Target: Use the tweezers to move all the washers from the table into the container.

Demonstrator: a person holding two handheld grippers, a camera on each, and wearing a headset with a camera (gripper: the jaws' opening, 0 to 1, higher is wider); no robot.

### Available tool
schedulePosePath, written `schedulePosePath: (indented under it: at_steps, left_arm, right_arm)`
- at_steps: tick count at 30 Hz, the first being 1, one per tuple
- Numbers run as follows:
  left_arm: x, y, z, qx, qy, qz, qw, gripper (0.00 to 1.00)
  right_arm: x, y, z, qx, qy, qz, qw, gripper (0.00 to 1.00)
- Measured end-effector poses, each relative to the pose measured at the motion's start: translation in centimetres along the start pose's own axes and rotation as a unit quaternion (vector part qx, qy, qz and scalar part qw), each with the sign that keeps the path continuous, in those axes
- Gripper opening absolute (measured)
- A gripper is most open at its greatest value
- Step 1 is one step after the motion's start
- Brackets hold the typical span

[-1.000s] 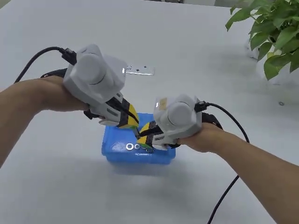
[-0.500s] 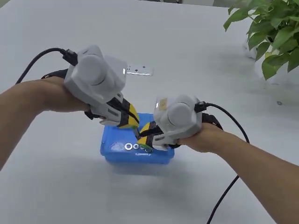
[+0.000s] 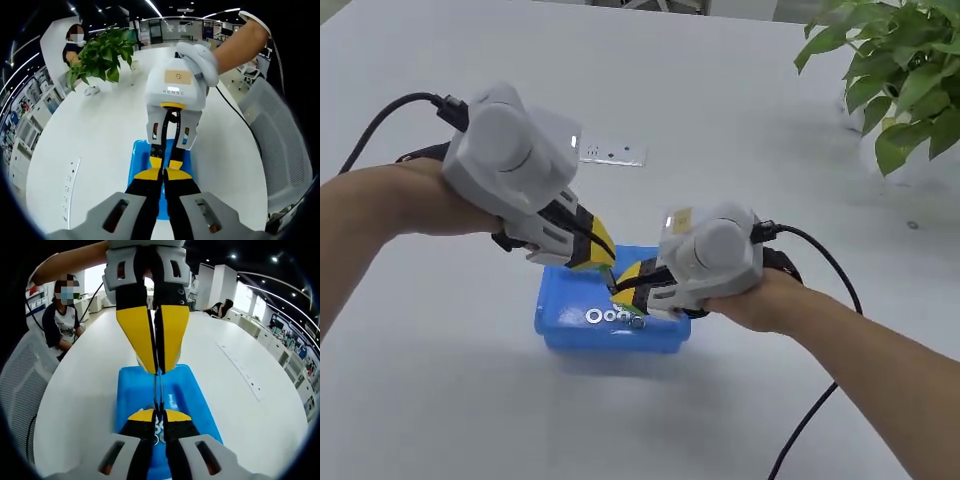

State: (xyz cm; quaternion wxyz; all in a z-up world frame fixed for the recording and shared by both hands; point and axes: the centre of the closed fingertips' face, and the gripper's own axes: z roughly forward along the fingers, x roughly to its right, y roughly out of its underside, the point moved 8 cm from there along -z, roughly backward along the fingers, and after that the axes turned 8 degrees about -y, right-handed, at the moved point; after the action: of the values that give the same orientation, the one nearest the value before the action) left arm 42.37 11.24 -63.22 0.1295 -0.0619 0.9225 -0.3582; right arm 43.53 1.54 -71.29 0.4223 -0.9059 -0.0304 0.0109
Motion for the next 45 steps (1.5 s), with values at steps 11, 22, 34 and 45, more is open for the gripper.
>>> schedulePosePath:
  at_steps: [11,22,34,45]
  left_arm:
    - [0.7,-0.3,-2.1,0.0,-0.013,0.009,0.9999,0.05]
    - [2.3,-1.5,-3.9,0.007,-0.027,0.025,0.9993,0.06]
    - [4.5,-2.1,-6.0,0.019,-0.053,0.029,0.998,0.14]
    - [6.6,-1.7,-7.9,0.055,-0.084,-0.001,0.9949,0.27]
  right_arm:
    - [-1.2,-1.4,-1.5,0.016,0.009,-0.006,0.9998,0.05]
    - [-2.8,-3.2,-3.1,0.003,0.02,-0.017,0.9997,0.04]
    - [-4.8,-5.0,-4.1,-0.017,0.026,-0.036,0.9989,0.04]
    - [-6.3,-5.6,-4.7,-0.047,0.024,-0.05,0.9974,0.04]
